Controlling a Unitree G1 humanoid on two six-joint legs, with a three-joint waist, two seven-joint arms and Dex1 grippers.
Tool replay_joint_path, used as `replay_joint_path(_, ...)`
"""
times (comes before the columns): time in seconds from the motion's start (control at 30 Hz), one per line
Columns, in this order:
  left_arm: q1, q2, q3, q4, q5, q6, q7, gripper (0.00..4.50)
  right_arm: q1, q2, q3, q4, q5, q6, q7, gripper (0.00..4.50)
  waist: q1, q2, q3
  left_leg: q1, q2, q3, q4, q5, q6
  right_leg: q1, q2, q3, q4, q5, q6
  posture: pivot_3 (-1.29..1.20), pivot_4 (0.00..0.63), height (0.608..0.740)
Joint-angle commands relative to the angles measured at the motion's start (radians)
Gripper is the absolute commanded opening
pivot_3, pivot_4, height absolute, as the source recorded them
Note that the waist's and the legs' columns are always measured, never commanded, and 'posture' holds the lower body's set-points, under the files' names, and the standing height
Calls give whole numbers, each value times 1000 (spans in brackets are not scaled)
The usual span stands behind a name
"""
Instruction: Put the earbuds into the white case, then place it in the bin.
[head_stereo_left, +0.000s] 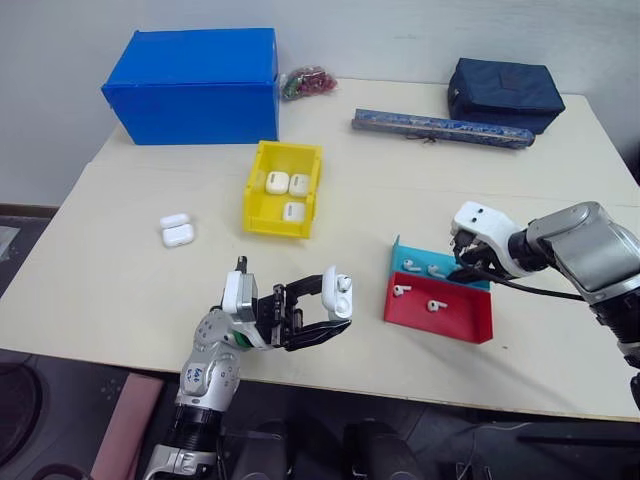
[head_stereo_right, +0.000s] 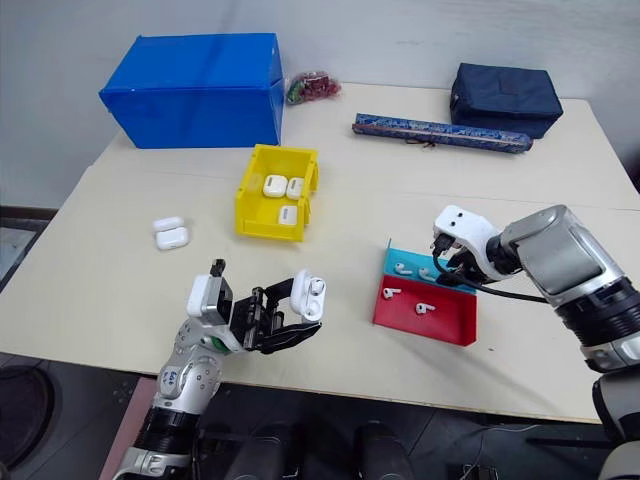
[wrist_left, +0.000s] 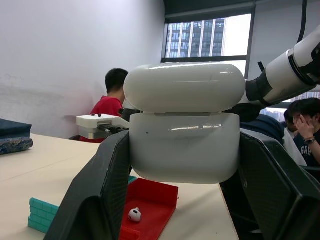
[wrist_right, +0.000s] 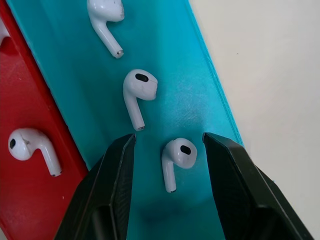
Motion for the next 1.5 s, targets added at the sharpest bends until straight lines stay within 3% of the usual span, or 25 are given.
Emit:
replay_joint_path(0.03, 11, -4, -10, -50, 2, -17, 6, 2769, -1, -14, -7, 13, -42, -33, 17, 2146, 0, 0, 0, 0, 0, 0, 0, 0, 0, 0, 0, 0, 0, 0, 0, 0, 150, 740)
replay_joint_path(0.63, 3, -7, -3, -46, 8, -26, 23, 2769, -18, 78, -2, 112, -139, -57, 58, 2146, -7, 0, 0, 1, 0, 0, 5, 0, 0, 2, 0, 0, 3, 0, 0, 0, 150, 740)
replay_joint_path(1.2, -7, -3, 3, -40, 5, -25, 26, 2769, 8, 74, 12, 100, -205, -54, 97, 2146, -9, 0, 0, 1, 0, 0, 7, 0, 1, 3, 0, 0, 3, 0, 0, 0, 150, 740)
replay_joint_path(1.3, -8, -3, 3, -38, 4, -24, 25, 2769, 15, 74, 10, 91, -206, -48, 98, 1582, -9, 0, 0, 1, 0, 0, 7, 0, 1, 3, 0, 0, 3, 0, 0, 0, 150, 740)
replay_joint_path(1.43, -10, -2, 4, -36, 3, -23, 23, 2769, 24, 68, 8, 77, -207, -44, 104, 230, -9, 0, 0, 2, 0, 0, 8, 0, 1, 4, 0, 0, 3, 0, 0, 0, 150, 740)
replay_joint_path(1.5, -9, -1, 4, -36, 3, -22, 22, 2769, 29, 64, 5, 68, -206, -42, 109, 51, -9, 0, 0, 2, 0, 0, 8, 0, 1, 4, 0, 0, 3, 0, 0, 0, 150, 740)
